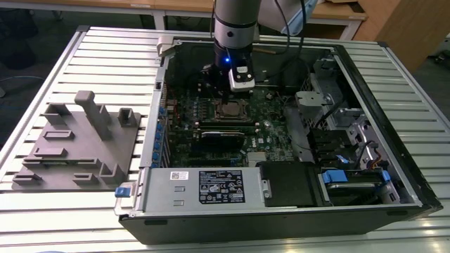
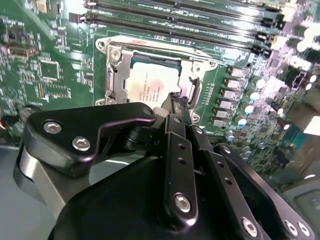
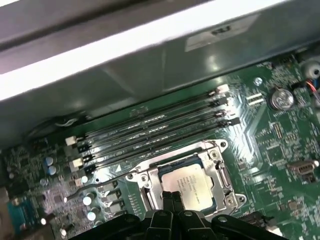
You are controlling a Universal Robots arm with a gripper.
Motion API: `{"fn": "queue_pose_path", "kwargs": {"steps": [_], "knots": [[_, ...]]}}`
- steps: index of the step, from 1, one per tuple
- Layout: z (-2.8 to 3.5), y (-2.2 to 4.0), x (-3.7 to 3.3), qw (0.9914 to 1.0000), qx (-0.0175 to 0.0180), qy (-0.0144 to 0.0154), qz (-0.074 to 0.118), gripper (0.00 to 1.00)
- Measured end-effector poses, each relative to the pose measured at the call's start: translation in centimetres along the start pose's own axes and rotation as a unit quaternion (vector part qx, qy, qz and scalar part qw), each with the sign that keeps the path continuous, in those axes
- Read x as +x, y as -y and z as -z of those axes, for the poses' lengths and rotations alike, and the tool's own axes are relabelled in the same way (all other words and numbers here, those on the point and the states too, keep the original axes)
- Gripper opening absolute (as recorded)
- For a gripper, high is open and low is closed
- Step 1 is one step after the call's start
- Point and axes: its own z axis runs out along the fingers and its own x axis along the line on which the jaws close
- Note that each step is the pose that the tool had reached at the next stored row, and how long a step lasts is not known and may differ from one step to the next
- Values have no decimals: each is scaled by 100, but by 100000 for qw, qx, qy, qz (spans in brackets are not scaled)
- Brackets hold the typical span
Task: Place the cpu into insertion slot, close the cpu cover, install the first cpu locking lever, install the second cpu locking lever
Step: 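Close the cpu cover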
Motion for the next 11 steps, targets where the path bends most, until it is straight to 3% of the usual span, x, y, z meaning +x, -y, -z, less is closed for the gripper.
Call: {"fn": "queue_pose_path", "kwargs": {"steps": [3,6,11], "knots": [[-1,0,0,99972,22,-52,2383,11],[-1,0,0,99884,49,-103,4820,11],[-3,0,0,99597,91,-189,8966,11]]}}
